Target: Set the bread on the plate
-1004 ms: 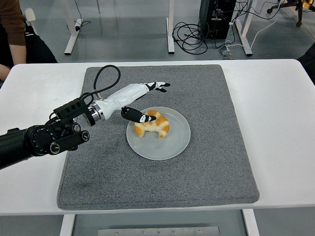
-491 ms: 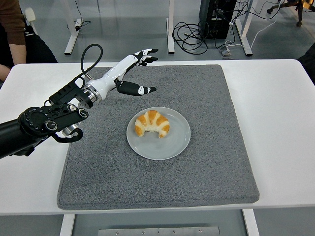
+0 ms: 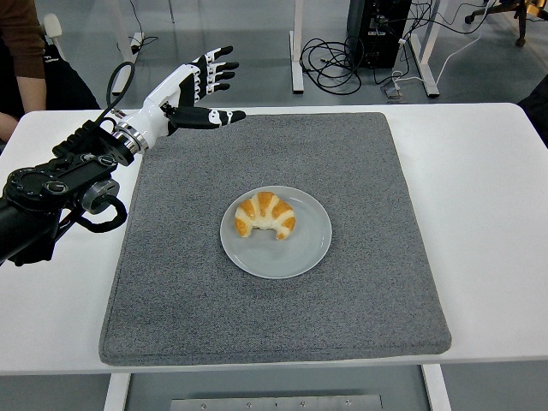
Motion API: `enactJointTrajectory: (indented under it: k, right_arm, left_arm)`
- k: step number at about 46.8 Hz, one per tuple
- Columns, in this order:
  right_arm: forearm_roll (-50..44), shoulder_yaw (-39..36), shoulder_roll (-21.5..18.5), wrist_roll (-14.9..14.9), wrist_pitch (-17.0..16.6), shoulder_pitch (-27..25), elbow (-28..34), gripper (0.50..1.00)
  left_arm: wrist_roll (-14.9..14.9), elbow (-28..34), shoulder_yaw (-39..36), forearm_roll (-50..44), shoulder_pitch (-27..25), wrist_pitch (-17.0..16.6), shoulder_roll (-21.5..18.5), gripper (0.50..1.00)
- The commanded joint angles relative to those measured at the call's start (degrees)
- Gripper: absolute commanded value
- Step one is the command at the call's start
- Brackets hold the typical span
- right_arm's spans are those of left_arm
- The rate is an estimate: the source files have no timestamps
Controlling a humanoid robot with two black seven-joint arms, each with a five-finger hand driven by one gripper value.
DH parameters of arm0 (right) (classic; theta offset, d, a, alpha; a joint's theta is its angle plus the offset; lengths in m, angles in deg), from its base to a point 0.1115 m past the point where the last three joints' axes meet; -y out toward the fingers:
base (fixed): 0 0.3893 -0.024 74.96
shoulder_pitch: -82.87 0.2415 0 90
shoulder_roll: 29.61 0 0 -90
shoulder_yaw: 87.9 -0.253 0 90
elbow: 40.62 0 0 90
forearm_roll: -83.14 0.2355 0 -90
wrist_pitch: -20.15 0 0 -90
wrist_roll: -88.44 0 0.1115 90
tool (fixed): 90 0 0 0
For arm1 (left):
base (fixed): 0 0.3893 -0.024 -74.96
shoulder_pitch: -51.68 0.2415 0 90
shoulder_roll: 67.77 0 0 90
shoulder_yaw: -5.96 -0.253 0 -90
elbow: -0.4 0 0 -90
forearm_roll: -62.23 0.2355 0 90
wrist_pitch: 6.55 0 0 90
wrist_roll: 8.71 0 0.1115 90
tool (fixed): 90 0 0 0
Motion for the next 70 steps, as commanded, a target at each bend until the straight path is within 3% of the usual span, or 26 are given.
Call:
enactJointTrajectory:
  k: [1, 9, 24, 31, 70]
  right_arm:
    - [0.05, 0.00, 0.00, 0.00, 0.00, 0.00, 0.00, 1.000]
    - [-0.04, 0.00, 0.00, 0.00, 0.00, 0.00, 0.00, 1.000]
    - [0.05, 0.00, 0.00, 0.00, 0.00, 0.00, 0.09, 1.000]
    - [0.05, 0.00, 0.00, 0.00, 0.00, 0.00, 0.09, 1.000]
    - [-0.04, 0.00, 0.00, 0.00, 0.00, 0.00, 0.17, 1.000]
  left_arm:
    - [0.00, -0.58, 0.73, -0.65, 0.52, 1.67, -0.05, 0.921]
    - [0.72, -0.67, 2.40, -1.36, 2.63, 4.57, -0.05, 0.921]
    - [7.58, -2.52, 8.12, -2.15, 6.58, 6.24, -0.05, 0.925]
    - [7.75, -2.52, 8.21, -2.15, 8.43, 9.05, -0.05, 0.933]
    - [6.96, -2.52, 8.82, -2.15, 12.38, 9.14, -0.40, 0.961]
